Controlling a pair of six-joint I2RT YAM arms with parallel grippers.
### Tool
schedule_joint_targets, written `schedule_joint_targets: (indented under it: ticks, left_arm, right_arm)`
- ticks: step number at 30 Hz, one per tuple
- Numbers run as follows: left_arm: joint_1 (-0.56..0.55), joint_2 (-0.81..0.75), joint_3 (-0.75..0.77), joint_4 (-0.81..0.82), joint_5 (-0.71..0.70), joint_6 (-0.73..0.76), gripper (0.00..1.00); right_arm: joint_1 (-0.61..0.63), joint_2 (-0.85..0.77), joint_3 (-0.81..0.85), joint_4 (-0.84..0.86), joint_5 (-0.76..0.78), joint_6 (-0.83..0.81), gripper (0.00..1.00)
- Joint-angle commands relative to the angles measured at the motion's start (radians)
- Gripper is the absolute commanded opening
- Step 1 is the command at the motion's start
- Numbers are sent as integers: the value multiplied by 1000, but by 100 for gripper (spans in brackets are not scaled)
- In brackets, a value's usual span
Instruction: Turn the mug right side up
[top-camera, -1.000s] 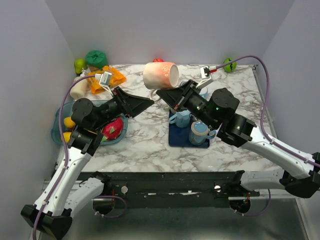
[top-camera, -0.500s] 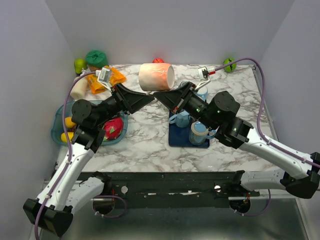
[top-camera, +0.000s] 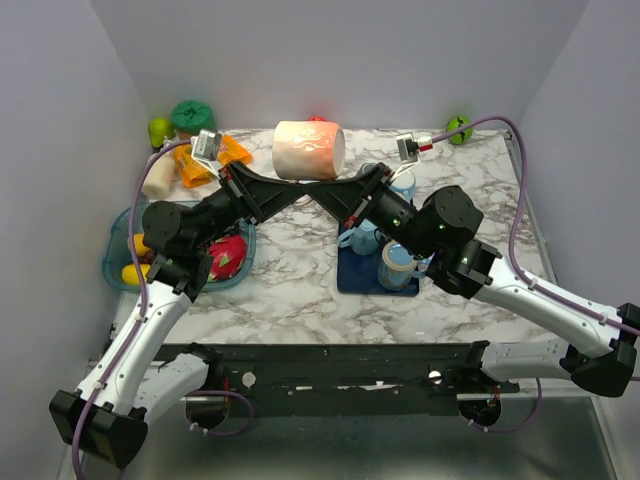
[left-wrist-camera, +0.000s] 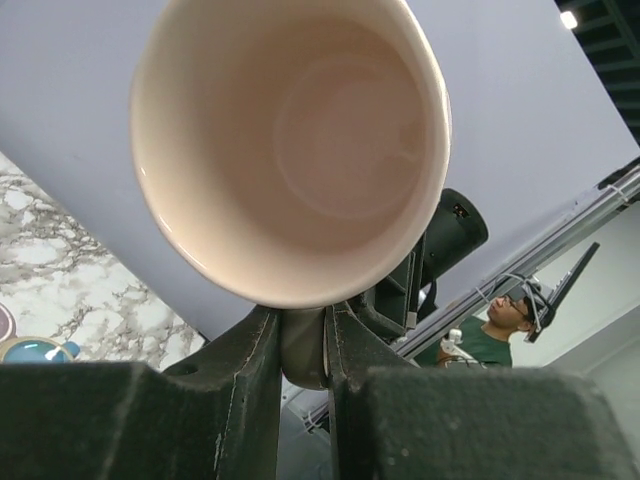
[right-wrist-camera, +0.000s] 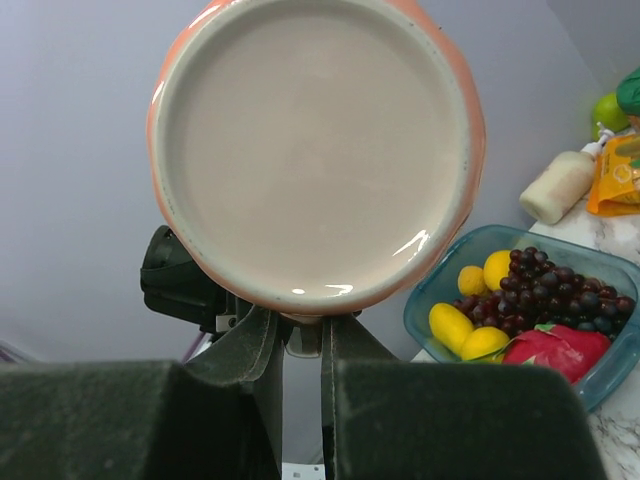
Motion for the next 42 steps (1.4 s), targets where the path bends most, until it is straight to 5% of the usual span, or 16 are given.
schedule_joint_targets:
  ticks: [1, 3, 6, 10, 19, 25, 31, 42]
  left_arm:
    - [-7, 13, -3, 105, 72, -1, 14]
    - [-7, 16, 7, 111, 82, 3, 0]
    - [-7, 12, 16, 87, 77, 26, 0]
    - [-7, 12, 51, -86, 37, 130, 0]
    - [4, 57, 112, -318, -20, 246, 0]
    - [5, 114, 200, -575, -125, 445, 0]
    - [7, 199, 315, -845, -351, 721, 0]
    - [7, 431, 398, -892, -788, 963, 0]
  right_arm:
    - [11, 17, 12, 111, -85, 7, 1]
    - [11, 15, 9, 92, -65, 11, 1]
    - [11, 17, 21, 2, 25, 16, 1]
    - [12, 2, -4, -89, 133, 16, 13]
    - [11, -74, -94, -198, 342, 33, 70]
    - [9, -112, -123, -331, 481, 66, 74]
    - [8, -115, -71, -660, 622, 105, 75]
    - [-66, -74, -33, -896, 574, -24, 87]
